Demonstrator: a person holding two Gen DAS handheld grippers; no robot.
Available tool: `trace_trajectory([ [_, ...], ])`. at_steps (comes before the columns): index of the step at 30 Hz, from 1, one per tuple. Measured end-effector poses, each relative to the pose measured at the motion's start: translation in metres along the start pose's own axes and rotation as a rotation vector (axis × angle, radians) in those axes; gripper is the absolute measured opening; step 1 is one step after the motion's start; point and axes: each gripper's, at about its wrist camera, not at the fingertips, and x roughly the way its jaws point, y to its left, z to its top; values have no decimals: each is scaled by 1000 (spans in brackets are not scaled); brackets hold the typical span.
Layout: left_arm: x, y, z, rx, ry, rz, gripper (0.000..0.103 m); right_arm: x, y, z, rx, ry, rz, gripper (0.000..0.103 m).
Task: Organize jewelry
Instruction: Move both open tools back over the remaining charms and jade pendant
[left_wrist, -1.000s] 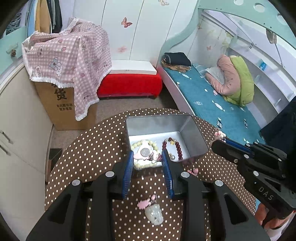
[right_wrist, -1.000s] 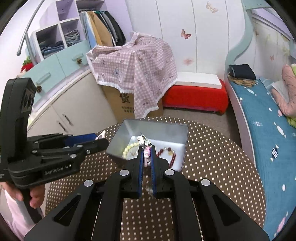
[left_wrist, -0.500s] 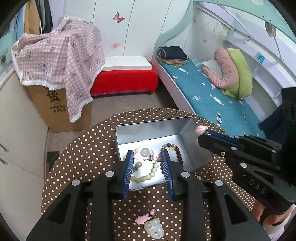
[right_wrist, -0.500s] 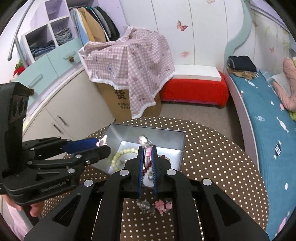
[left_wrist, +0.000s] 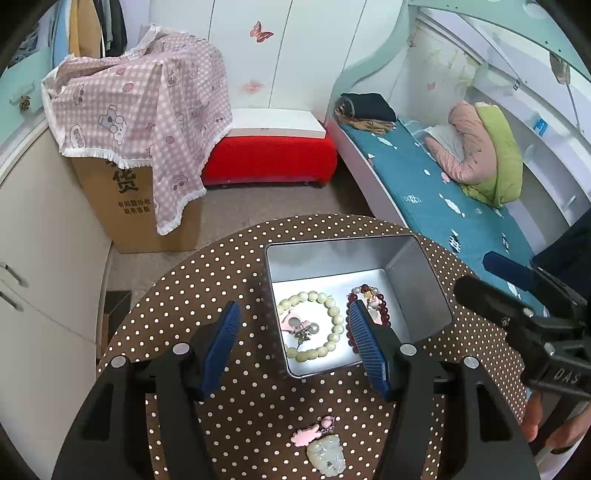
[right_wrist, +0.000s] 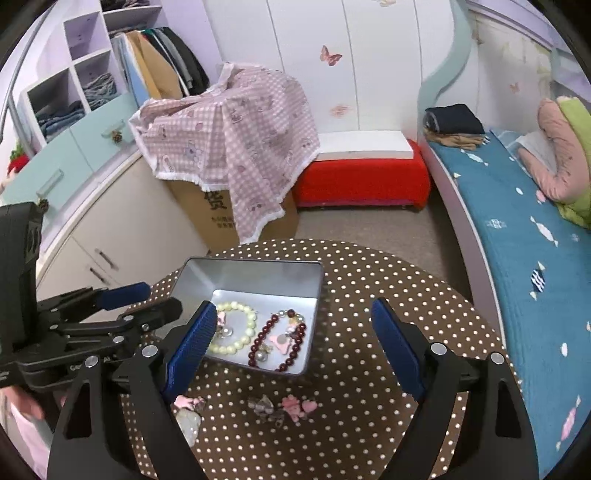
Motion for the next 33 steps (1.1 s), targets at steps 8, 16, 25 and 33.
trace_trajectory([
  [8,-5,-2,-7,8,10,7,59,-7,0,-5,-5,7,-10,83],
  [16,-18,-11,-25,37,19,23,59,-24,5,-19,-14,13,-27,83],
  [25,-44,-18,-47,54,3,53,60,-55,14,-42,-43,9,-53,83],
  [33,-67,-18,-67,64,-26,90,66,-69,28,-67,-89,37,-63,84],
])
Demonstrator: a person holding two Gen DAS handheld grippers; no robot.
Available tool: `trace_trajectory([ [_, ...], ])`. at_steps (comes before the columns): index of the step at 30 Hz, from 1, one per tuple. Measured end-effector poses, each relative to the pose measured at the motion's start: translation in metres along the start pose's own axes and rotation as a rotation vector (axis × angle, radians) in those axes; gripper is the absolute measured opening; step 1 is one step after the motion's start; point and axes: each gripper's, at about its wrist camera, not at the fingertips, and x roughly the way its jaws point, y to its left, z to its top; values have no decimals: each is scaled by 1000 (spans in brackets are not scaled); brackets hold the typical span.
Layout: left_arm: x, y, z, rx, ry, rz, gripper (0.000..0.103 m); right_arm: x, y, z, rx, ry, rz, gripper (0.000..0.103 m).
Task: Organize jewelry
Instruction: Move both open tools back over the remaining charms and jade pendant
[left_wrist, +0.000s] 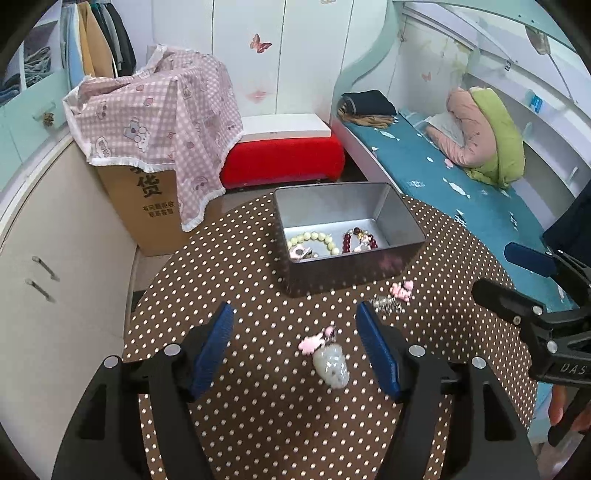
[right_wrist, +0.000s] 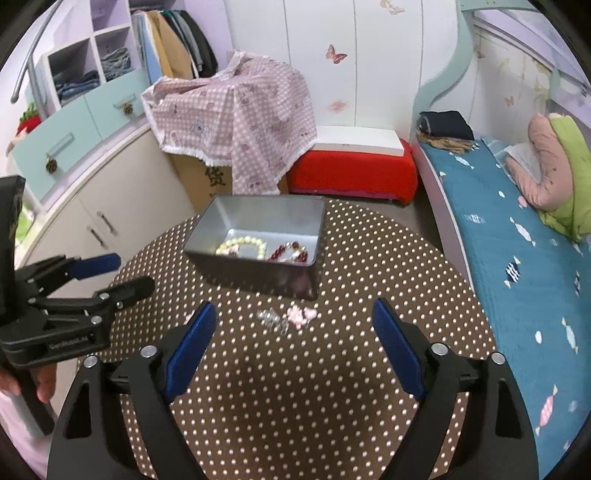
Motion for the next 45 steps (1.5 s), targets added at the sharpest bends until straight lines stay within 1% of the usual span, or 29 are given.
trace_trajectory([
  [6,-5,12,-15,3,6,33,66,9,19,-11,-28,45,11,84],
  [16,7,51,-40,-13,62,94,67,62,67,-25,-104,183,60,84],
  [23,25,77,-54,-35,110,98,67,93,91,-31,-140,251,57,84],
  [28,34,87,-58,-48,129,65,67,103,95,-24,-124,252,55,84],
  [29,37,87,-57,-48,131,46,67,103,94,-22,-121,249,51,84],
  [31,41,83,-54,-41,135,-15,67,96,88,-19,-121,234,45,84],
  [32,43,79,-52,-31,135,-43,67,90,79,-18,-116,218,25,84],
  [34,51,65,-47,16,137,-108,67,82,63,-18,-99,208,-12,84],
  [36,58,49,-42,70,146,-168,67,77,37,-19,-65,213,-60,84],
  [37,61,44,-40,90,149,-186,67,75,24,-20,-46,216,-82,84],
  [40,71,30,-33,147,162,-202,67,75,-7,-24,11,232,-119,84],
  [42,79,27,-28,169,187,-213,65,75,-20,-27,29,235,-125,84],
  [45,85,24,-24,217,195,-201,65,76,-31,-31,38,237,-125,84],
])
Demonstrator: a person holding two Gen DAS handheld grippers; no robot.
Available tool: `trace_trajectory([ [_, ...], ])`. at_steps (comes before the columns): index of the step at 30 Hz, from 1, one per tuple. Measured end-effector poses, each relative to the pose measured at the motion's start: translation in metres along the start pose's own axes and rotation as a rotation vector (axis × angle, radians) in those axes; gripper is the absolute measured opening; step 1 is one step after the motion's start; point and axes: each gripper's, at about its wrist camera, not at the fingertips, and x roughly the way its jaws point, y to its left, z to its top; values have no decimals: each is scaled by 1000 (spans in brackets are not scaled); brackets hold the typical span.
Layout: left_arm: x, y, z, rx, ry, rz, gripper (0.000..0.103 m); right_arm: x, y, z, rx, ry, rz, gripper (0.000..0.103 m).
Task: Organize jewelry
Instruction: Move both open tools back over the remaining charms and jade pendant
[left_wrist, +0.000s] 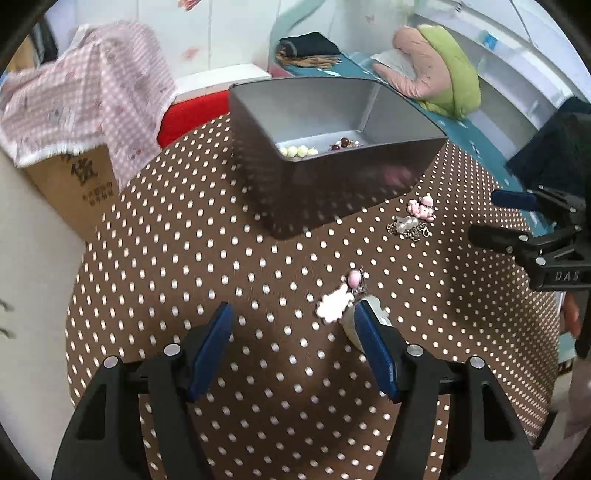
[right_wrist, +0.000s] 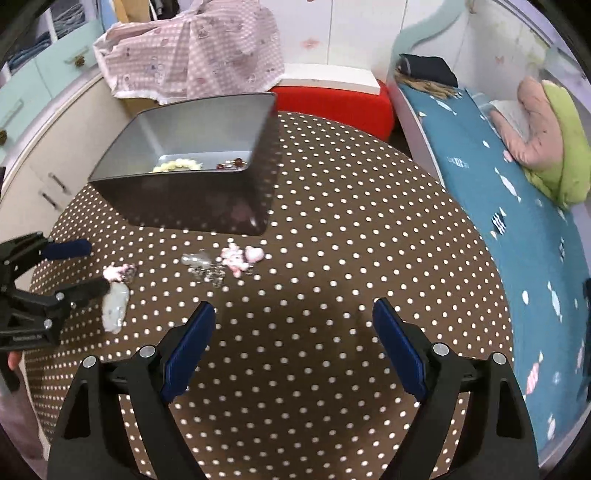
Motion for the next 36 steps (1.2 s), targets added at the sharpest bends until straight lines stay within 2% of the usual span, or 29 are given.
trace_trajectory([
  [7,4,4,4,63,16,-29,66,16,-3,12,-4,13,8,84],
  [14,4,9,3,61,40,57,64,16,0,21,-23,-5,27,84],
  [17,6,-3,5,107,41,27,64,17,-1,22,-19,-8,40,84],
  [19,11,-13,7,158,40,59,65,17,-1,22,-18,-7,46,84],
  [21,14,-13,12,153,47,52,64,18,-2,21,-16,-7,45,84],
  [23,15,-14,16,155,46,55,55,18,-6,20,-10,-8,48,84],
  [26,16,-20,21,169,48,54,29,19,-12,18,6,-9,55,84],
  [28,17,-28,25,180,51,56,17,20,-16,16,17,-9,58,84],
  [36,11,-12,15,33,38,64,14,14,-23,16,1,-31,96,84],
])
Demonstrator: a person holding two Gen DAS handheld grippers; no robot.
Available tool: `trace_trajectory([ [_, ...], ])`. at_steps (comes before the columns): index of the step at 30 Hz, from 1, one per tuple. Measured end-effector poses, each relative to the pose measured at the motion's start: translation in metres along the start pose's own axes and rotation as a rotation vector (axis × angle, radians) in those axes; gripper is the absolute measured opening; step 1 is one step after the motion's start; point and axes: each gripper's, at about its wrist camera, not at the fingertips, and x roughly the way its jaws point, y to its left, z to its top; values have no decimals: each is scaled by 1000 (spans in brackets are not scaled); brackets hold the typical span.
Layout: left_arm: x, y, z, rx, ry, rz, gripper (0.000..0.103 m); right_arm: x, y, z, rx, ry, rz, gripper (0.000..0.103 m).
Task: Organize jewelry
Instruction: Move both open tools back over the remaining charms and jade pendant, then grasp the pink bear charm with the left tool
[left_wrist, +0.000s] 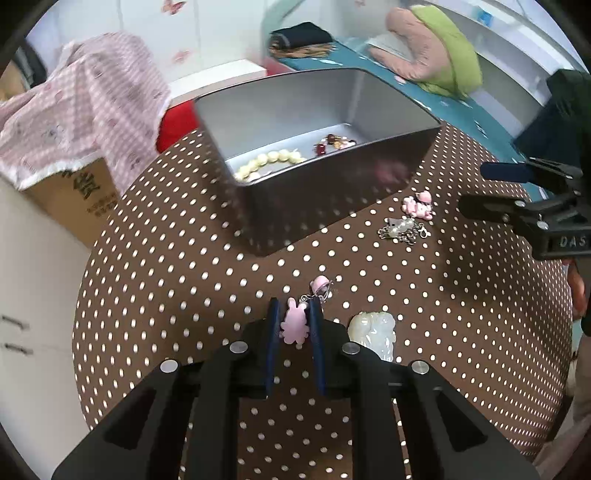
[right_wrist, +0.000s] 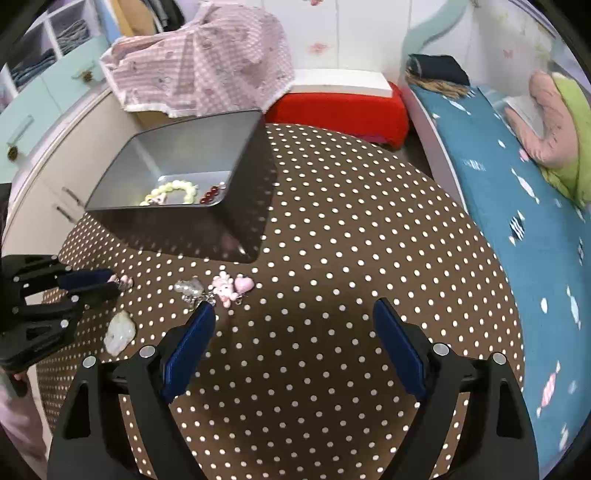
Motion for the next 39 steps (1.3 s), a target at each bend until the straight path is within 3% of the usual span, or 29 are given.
trace_trajectory([
  [14,-19,28,5,-151,-102,-27,14,7,44,0,-207,-11,62,84],
  [17,-23,29,6,-166,-123,-39,14,16,40,4,-196,10,46,70],
  [19,-23,30,5,-171,-126,-45,14,23,35,7,-168,33,53,56],
  [28,-20,33,2,-180,-127,-59,14,30,38,11,-179,23,72,52],
  [29,-19,32,2,-180,-125,-60,14,31,40,12,-177,20,77,48],
  [31,-19,32,2,-180,-123,-59,14,30,40,10,-168,26,122,23],
  [38,-22,32,2,-183,-137,-55,14,26,43,7,-160,15,126,21],
  [39,-24,31,2,-183,-142,-53,14,23,42,7,-147,9,127,16],
])
